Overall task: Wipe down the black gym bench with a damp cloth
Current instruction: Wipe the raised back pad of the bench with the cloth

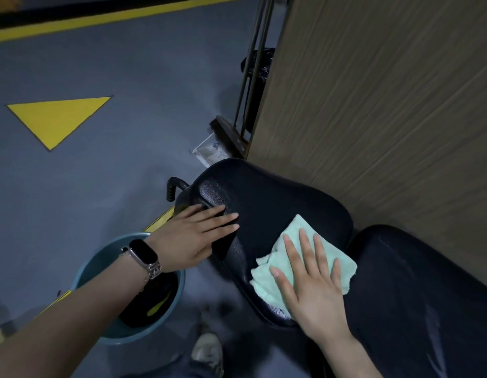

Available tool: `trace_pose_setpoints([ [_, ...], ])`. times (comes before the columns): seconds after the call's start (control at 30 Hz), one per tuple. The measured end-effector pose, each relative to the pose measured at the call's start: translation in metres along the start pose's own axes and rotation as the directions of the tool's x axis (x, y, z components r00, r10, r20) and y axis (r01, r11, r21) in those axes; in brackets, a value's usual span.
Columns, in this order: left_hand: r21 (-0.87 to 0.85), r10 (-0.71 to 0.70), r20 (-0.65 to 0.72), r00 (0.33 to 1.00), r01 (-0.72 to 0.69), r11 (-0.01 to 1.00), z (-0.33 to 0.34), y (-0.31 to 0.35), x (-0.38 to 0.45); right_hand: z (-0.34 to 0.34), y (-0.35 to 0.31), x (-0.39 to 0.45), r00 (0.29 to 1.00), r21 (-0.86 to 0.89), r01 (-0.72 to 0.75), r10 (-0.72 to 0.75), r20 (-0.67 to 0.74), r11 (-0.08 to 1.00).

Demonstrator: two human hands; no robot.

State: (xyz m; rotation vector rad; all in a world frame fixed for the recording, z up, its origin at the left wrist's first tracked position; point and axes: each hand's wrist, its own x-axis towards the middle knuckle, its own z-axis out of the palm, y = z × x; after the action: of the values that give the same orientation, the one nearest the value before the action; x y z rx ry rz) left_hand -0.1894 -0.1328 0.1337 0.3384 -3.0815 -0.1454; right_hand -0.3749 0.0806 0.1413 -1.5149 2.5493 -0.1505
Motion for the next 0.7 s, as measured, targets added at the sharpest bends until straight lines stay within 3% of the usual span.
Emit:
trace_pose_setpoints([
  [0.27, -0.001, 0.041, -0.06, 0.997, -0.041, 0.999, 0.006, 0.007, 0.019, -0.015, 0.018, 0.057, 0.998, -0.01, -0.036, 0.036, 0.047, 0.999],
  [0.5, -0.017, 0.07, -0.082, 0.994, -0.072, 0.997, 0.007, 0.011, 0.03, -0.029, 0.052, 0.097, 0.994, 0.084, -0.06, 0.052, 0.095, 0.995],
  [0.7, -0.05, 0.11, -0.111, 0.988, -0.117, 0.992, 0.012, 0.02, 0.04, -0.043, 0.094, 0.122, 0.996, 0.323, -0.053, 0.026, 0.087, 0.945],
])
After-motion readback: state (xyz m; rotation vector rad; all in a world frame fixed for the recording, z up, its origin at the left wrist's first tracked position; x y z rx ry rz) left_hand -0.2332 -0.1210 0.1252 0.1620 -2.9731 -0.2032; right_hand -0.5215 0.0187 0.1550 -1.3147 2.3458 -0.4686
